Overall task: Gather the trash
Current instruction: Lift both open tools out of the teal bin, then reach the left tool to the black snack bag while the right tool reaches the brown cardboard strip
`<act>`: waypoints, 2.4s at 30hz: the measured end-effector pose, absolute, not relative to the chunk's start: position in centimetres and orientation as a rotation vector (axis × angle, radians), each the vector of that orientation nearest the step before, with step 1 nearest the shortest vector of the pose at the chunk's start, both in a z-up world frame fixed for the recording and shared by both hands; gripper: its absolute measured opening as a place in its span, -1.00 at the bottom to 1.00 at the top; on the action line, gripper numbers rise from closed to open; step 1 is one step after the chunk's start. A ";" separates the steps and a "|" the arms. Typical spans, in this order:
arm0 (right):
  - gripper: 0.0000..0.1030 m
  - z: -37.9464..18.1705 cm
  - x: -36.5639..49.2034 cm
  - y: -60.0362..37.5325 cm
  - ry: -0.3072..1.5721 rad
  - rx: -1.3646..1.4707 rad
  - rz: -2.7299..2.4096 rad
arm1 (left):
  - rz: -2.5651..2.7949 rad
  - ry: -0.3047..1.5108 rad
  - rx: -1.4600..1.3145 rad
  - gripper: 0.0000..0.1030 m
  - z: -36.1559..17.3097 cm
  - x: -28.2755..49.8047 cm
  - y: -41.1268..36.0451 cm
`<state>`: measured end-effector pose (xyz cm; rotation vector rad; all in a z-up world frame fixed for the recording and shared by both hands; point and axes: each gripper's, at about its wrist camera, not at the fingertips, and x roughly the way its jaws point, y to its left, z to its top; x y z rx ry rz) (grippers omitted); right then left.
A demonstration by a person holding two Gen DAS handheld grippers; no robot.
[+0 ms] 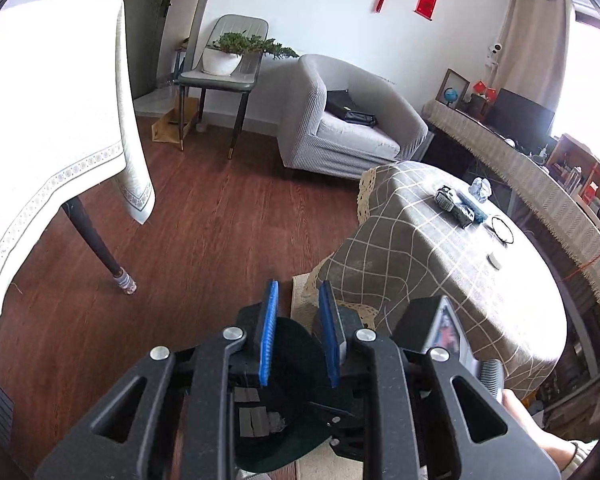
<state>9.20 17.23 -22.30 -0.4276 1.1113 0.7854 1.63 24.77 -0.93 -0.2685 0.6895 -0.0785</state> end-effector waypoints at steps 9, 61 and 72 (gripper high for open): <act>-0.07 -15.2 7.9 15.6 0.915 -0.384 0.818 | -0.068 0.644 -0.256 -0.52 1.0 2.1 23.8; 0.35 -8.2 19.5 -16.0 0.731 -0.116 0.494 | -0.412 0.707 0.167 0.82 0.1 20.4 1.1; 0.47 -9.5 20.3 -17.9 0.782 -0.055 0.492 | -0.471 0.777 0.273 0.82 -1.8 24.7 -0.3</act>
